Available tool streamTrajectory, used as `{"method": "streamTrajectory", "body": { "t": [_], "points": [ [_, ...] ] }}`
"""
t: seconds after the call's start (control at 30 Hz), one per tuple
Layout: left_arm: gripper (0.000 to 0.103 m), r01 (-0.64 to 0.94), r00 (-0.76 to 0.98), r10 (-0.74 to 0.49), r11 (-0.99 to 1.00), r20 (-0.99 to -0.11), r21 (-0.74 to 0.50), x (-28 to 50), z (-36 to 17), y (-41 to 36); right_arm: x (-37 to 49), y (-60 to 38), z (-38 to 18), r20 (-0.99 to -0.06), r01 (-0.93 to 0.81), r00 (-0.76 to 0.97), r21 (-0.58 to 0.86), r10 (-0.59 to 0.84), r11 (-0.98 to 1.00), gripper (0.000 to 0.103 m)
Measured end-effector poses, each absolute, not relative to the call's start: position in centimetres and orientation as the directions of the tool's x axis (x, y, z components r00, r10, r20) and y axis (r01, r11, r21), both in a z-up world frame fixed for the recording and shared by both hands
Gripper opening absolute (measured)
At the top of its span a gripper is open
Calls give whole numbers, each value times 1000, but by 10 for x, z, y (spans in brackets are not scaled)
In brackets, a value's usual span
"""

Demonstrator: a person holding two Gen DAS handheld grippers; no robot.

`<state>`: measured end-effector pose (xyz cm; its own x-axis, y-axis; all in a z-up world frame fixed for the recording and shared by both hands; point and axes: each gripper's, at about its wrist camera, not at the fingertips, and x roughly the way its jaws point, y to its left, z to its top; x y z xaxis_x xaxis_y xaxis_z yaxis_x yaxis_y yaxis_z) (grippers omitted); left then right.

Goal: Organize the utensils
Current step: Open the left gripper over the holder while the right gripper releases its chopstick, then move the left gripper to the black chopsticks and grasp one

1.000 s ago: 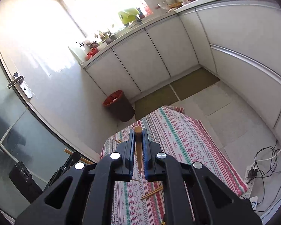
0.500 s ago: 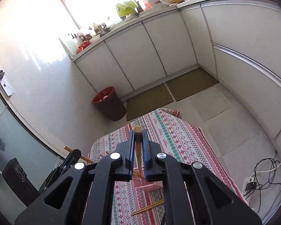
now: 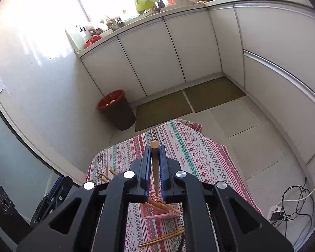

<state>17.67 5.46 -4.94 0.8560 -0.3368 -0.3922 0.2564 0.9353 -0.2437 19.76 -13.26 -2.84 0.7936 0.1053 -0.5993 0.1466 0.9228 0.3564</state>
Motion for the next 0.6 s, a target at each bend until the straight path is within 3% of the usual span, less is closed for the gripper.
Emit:
{"method": "streamTrajectory", "body": {
  "t": [0.13, 0.2, 0.3, 0.4, 0.43, 0.47, 0.6],
  "points": [
    [30, 252, 855, -335, 936, -395, -247, 174, -51, 58, 203, -120, -36, -610, 137, 787, 322, 95, 937, 8],
    [30, 250, 851, -334, 936, -405, -246, 174, -53, 58, 205, -112, -40, -608, 124, 789, 297, 87, 947, 15],
    [34, 253, 840, -336, 937, -427, -241, 169, -58, 59, 203, -109, -45, -607, 142, 792, 290, 67, 946, 45],
    [40, 254, 821, -328, 943, -467, -215, 162, -66, 54, 195, -113, -48, -615, 155, 786, 305, 70, 940, 49],
    [46, 256, 812, -327, 944, -483, -208, 160, -70, 52, 190, -115, -48, -617, 157, 783, 312, 75, 937, 52],
    [54, 255, 802, -323, 946, -502, -202, 158, -74, 50, 183, -118, -49, -616, 160, 784, 321, 78, 933, 60],
    [61, 259, 755, -329, 944, -568, -202, 148, -92, 44, 148, -129, -53, -597, 201, 800, 352, 54, 914, 81]
  ]
}}
